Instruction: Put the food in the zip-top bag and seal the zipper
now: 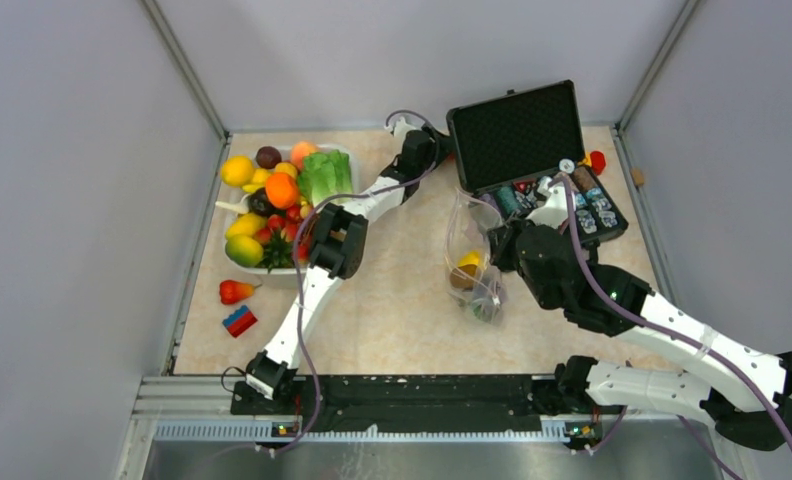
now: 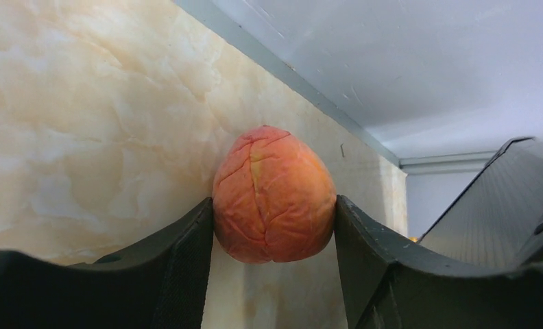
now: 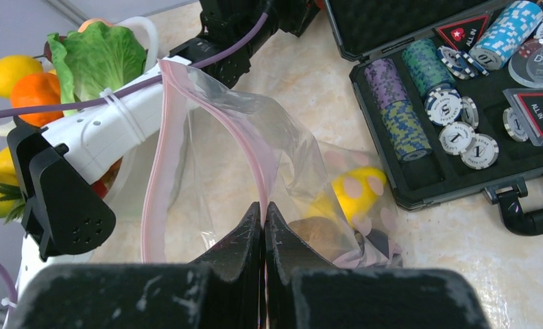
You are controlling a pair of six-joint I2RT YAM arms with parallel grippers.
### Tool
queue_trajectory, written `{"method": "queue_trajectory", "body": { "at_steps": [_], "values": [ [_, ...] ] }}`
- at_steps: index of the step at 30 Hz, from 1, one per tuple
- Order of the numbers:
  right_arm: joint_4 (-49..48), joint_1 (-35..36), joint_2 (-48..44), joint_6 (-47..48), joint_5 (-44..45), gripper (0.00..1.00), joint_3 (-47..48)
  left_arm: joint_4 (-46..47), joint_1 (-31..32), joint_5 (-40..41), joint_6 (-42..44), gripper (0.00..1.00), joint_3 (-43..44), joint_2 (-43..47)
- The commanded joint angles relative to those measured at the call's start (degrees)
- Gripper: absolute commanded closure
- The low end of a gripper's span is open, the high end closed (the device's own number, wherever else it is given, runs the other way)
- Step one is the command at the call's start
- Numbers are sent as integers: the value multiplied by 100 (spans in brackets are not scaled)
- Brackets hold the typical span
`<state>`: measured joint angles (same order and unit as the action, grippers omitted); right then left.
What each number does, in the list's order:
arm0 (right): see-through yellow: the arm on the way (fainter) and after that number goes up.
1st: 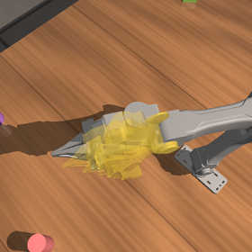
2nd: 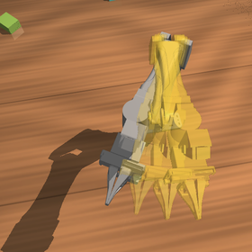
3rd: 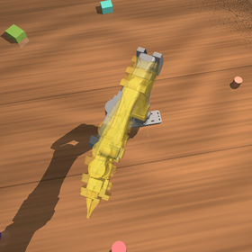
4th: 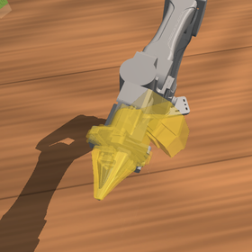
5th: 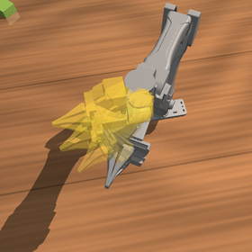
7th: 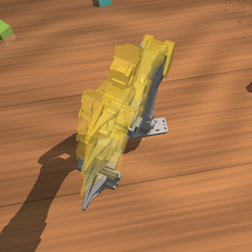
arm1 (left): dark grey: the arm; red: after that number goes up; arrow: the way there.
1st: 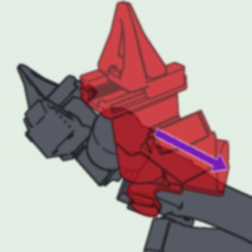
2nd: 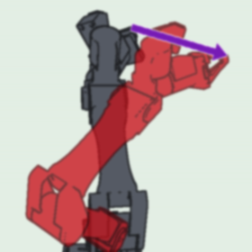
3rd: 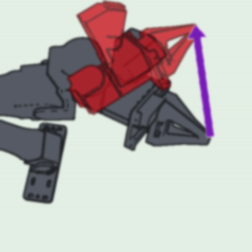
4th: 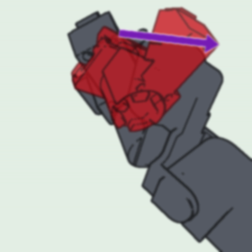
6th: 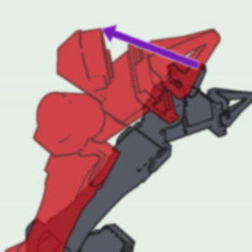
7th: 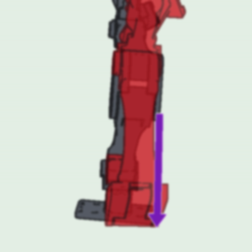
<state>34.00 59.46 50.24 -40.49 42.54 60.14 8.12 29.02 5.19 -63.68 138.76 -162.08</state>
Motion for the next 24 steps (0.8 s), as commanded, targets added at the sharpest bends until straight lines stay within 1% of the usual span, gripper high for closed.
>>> {"method": "queue_trajectory", "body": {
  "at_steps": [1, 4, 8, 11, 14, 17, 20, 22, 24],
  "values": [
    [-142, -39, -124, 28, 142, 99, 190, 507, 275, 119, 1199, 77, -491, 647],
    [-212, -33, -158, 27, 82, 99, 130, 669, 382, 169, 2008, 77, -887, 1225],
    [-371, -36, -297, 25, -12, 99, -53, 826, 397, 110, 2492, 77, -1613, 2056],
    [-413, -35, -403, -10, -20, 99, -162, 526, 401, 18, 2664, 78, -1985, 2578],
    [-474, -32, -499, -4, 21, 99, -248, 925, 451, -29, 2811, 78, -2934, 3236],
    [-488, -37, -528, 19, 59, 99, -278, 976, 483, -132, 2908, 77, -3460, 3811],
    [-585, -42, -519, 46, 9, 99, -326, 512, 487, -269, 3101, 75, -3690, 4264],
    [-735, -43, -508, 70, -49, 99, -398, 518, 485, -294, 3185, 77, -4165, 4718],
    [-910, -41, -454, 107, -106, 99, -467, 764, 513, -231, 3291, 78, -4766, 5254]
  ]
}}
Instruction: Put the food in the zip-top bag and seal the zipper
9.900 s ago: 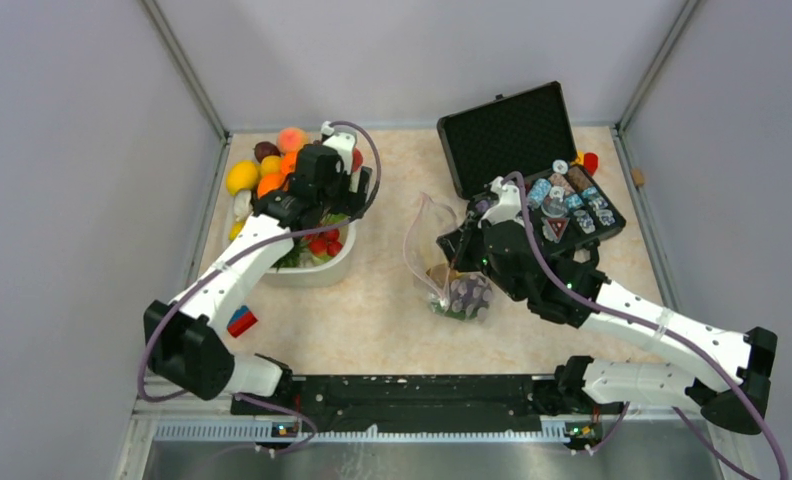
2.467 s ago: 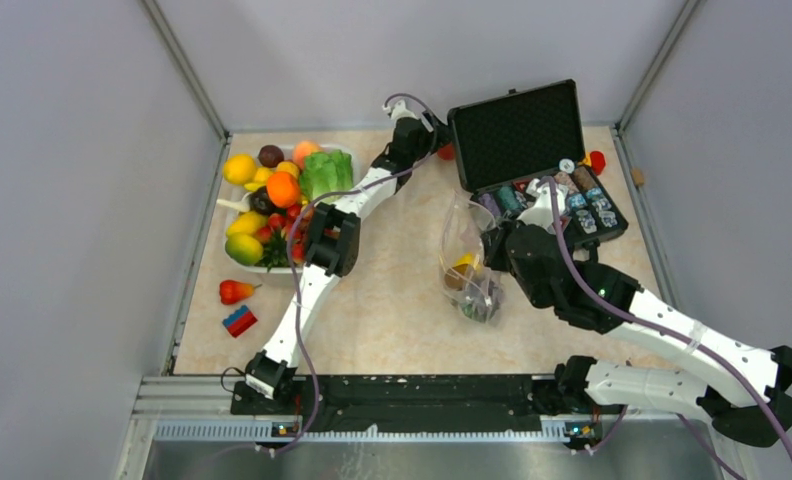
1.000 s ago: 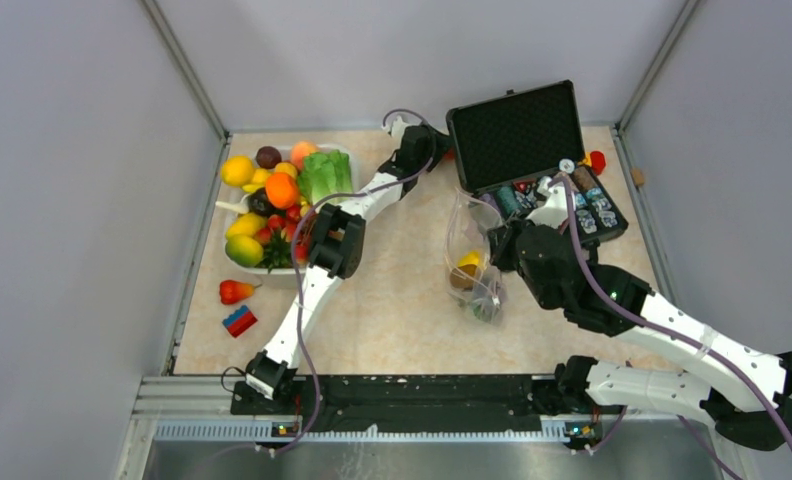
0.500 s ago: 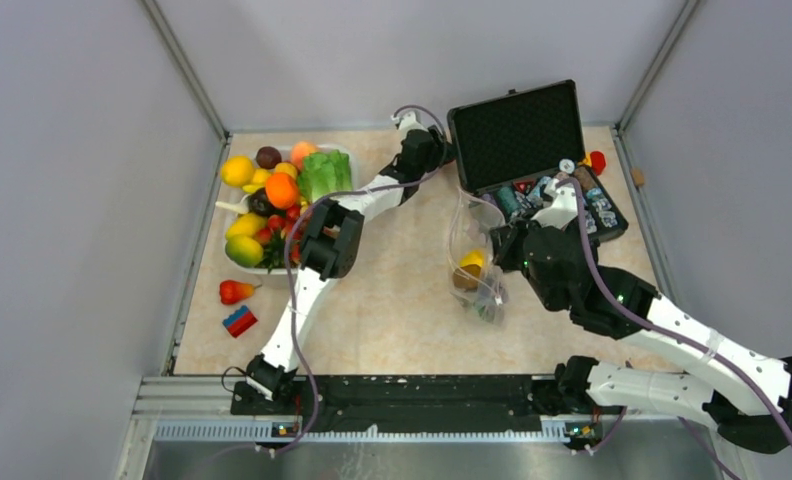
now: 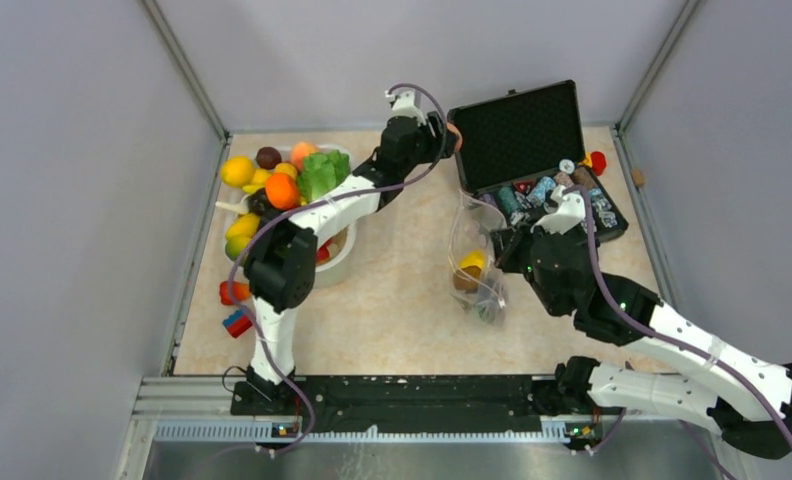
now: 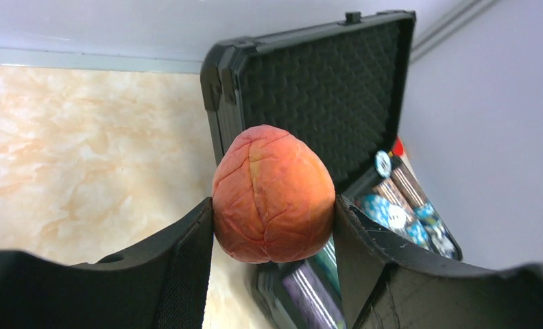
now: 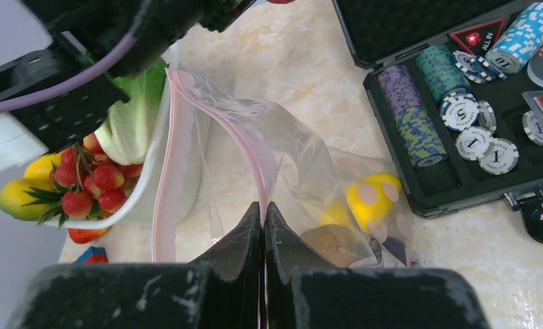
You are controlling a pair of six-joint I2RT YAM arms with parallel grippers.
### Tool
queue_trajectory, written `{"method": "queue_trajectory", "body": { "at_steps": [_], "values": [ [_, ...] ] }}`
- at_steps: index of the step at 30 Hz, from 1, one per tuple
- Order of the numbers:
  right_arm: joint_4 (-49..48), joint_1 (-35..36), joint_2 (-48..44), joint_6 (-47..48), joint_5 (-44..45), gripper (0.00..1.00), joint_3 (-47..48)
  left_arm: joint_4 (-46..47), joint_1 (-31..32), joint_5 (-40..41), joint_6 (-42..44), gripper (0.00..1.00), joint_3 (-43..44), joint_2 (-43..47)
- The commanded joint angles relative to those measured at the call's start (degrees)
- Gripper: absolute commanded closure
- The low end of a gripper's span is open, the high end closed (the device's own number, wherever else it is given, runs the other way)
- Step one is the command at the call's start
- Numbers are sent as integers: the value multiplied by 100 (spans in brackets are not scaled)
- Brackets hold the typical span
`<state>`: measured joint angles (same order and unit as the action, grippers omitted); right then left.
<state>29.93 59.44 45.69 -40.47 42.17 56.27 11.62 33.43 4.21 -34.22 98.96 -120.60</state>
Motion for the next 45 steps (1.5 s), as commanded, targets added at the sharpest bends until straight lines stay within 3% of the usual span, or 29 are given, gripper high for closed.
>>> {"method": "queue_trajectory", "body": {
  "at_steps": [1, 11, 16, 21, 25, 34, 39, 42, 45],
  "values": [
    [-577, -38, 54, 116, -94, 99, -95, 415, 73, -123, 412, 78, -993, 1472],
    [-1359, -50, 750, 209, -420, 100, -96, -279, 82, -105, 1415, 78, -2440, 3975],
    [-1562, -47, 925, 244, -515, 100, -126, -726, 114, -999, 1254, 78, -3389, 5509],
    [-1699, -56, 1009, 299, -648, 100, -148, -720, 217, -2422, 899, 78, -4352, 6653],
    [-1803, -57, 1100, 338, -728, 100, -143, -533, 487, -3134, 554, 77, -4651, 6817],
    [-2093, -63, 1212, 276, -1112, 100, -239, -855, 867, -2139, 827, 76, -4657, 6390],
    [-2076, -63, 1169, 268, -1178, 100, -240, -1336, 974, -2034, 978, 73, -4446, 6030],
    [-2135, -63, 1073, 291, -1274, 100, -261, -1427, 1056, -1857, 1067, 68, -4453, 5882],
    [-2178, -59, 1017, 380, -1405, 100, -242, -1384, 1106, -1667, 1074, 50, -4451, 5827]
  ]
}}
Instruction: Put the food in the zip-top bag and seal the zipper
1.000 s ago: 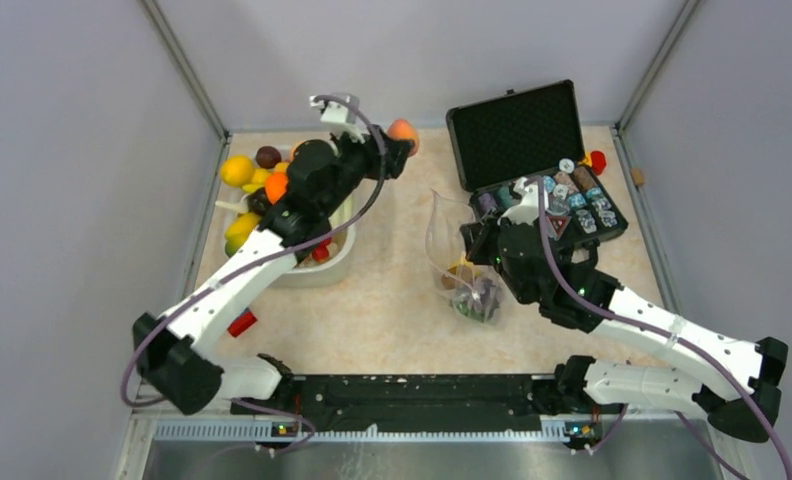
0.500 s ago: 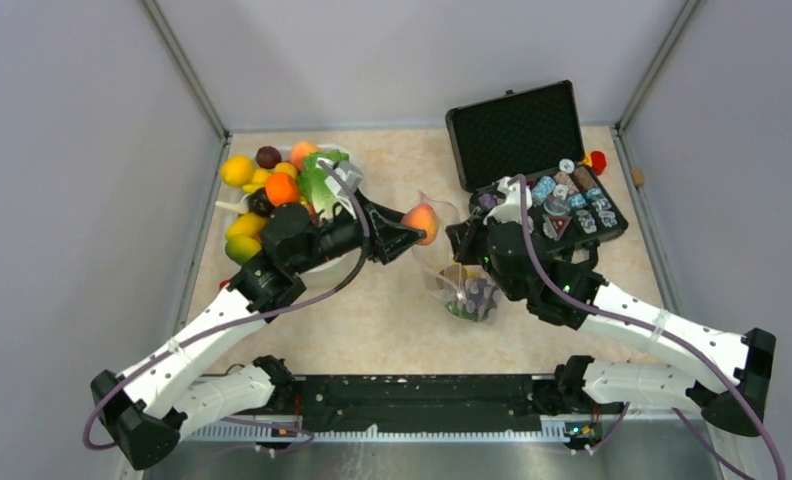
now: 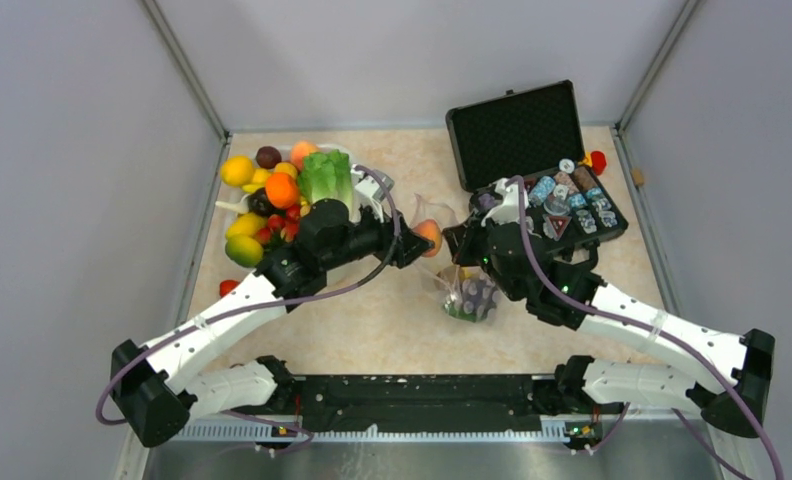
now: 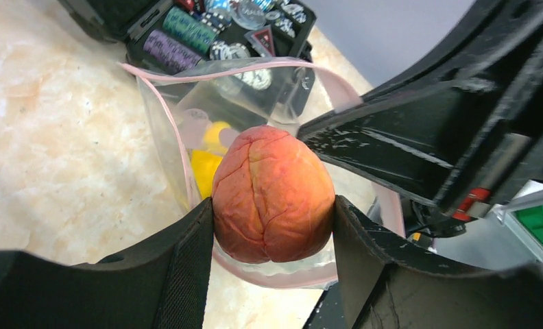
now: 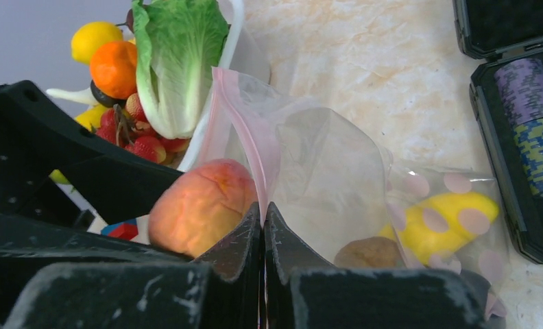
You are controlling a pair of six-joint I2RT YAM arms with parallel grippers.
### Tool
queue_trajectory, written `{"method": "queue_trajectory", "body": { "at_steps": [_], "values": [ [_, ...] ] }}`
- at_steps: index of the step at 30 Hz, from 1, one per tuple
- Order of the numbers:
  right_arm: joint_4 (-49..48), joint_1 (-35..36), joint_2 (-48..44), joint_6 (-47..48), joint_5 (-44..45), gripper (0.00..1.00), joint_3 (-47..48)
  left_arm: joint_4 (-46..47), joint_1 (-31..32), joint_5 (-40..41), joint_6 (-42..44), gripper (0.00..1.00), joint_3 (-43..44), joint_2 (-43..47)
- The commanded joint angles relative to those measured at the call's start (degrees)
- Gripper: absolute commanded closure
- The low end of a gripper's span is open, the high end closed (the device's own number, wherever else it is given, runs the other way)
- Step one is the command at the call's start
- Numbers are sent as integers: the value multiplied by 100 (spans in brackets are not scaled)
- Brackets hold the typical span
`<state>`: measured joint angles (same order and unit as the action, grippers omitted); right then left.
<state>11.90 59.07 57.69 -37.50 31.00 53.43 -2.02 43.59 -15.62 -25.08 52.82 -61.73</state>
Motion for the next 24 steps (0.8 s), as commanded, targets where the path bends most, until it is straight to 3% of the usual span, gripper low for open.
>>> {"method": "queue_trajectory", "body": {
  "at_steps": [1, 4, 9, 14, 20, 24],
  "values": [
    [-352, -23, -202, 84, -296, 100, 52, -184, 102, 448, 245, 43, 246, -80],
    [-308, -23, -257, 76, -253, 100, 22, -495, 113, 585, 466, 26, 380, -23],
    [-290, -21, -301, 44, -230, 100, -46, -347, 109, 322, 482, 12, 364, 84],
    [-248, -22, -302, 60, -172, 100, -76, -588, 109, 544, 628, 9, 475, 509],
    [-203, -19, -358, 196, -171, 100, -146, -1114, 109, 2987, 188, 1, -33, 1892],
    [-142, -21, -524, 349, -125, 100, -242, -2284, 114, 4718, -847, 1, -184, 2746]
  ]
}}
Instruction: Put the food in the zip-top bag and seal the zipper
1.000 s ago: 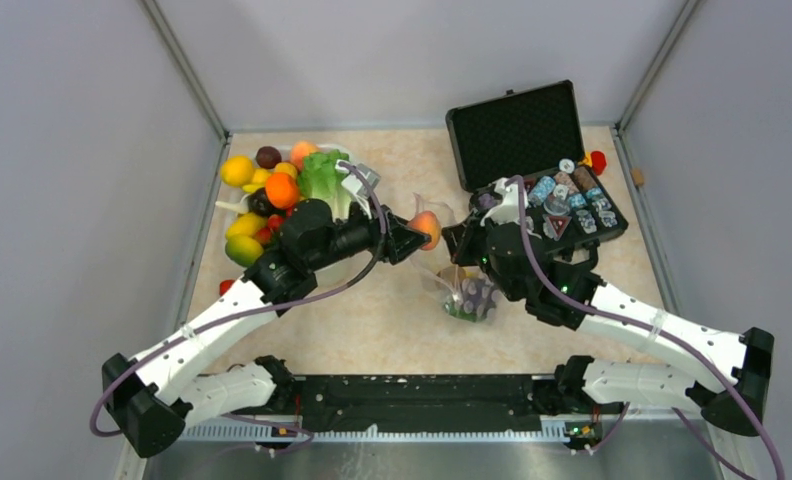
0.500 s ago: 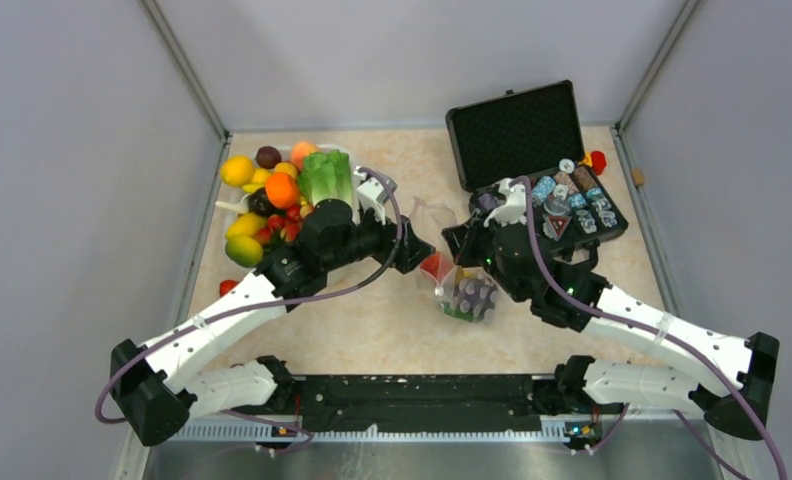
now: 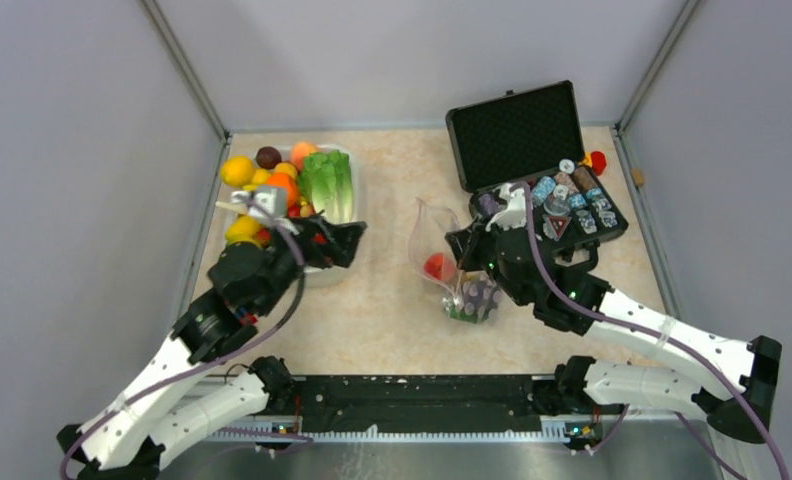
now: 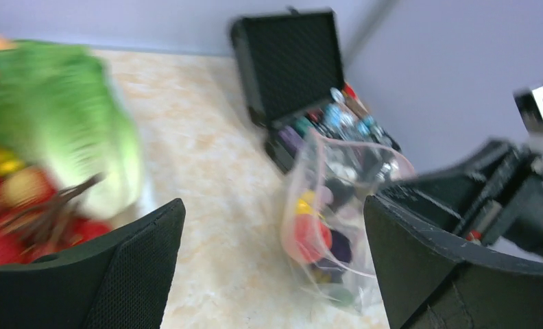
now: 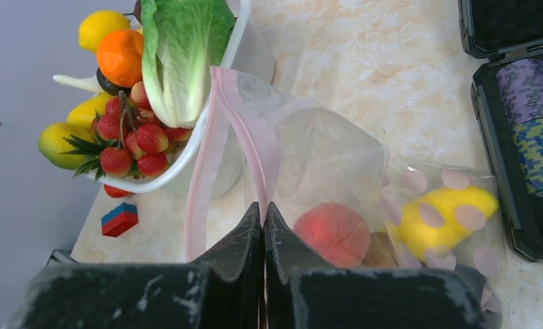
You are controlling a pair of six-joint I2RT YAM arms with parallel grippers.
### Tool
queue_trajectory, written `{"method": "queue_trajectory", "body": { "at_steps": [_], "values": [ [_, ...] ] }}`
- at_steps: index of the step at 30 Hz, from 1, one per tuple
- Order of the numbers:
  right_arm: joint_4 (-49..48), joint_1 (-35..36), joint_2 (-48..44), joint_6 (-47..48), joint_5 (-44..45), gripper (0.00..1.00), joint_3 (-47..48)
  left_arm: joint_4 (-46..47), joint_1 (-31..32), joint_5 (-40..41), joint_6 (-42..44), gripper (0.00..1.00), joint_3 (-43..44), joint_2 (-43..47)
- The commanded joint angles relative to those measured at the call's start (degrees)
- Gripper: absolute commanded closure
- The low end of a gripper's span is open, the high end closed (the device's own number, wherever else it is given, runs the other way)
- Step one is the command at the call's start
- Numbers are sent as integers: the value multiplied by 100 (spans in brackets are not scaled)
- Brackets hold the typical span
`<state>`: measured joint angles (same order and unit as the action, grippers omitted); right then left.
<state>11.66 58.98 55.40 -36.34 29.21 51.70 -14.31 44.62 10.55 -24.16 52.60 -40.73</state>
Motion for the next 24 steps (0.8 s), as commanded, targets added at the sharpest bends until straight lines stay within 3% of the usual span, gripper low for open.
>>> {"method": "queue_trajectory", "body": {
  "at_steps": [1, 4, 8, 13, 15, 18, 22, 24],
  "values": [
    [-102, -11, -355, 267, 83, 100, -105, -1466, 12, 2507, -1196, 1, -178, 799],
    [-34, -15, -506, 375, 162, 99, -175, -2676, 10, 3584, -1940, 1, -148, 1079],
    [128, -21, -608, 568, 216, 99, -133, -3621, 3, 4617, -2648, 1, 76, 1048],
    [323, -35, -599, 835, 206, 99, 30, -4112, -21, 5469, -2659, 1, 754, 435],
    [343, -42, -599, 920, 210, 99, 41, -3505, -66, 5518, -1779, 1, 943, 423],
    [321, -90, -593, 984, 183, 99, 41, -2405, -616, 5000, -583, 1, 1032, 324],
    [301, -111, -597, 1031, 147, 99, 50, -2533, -2972, 2327, -276, 1, 1497, -610],
    [347, -128, -613, 1034, 133, 99, 65, -2163, -3946, 1492, -261, 1, 1494, -804]
  ]
}}
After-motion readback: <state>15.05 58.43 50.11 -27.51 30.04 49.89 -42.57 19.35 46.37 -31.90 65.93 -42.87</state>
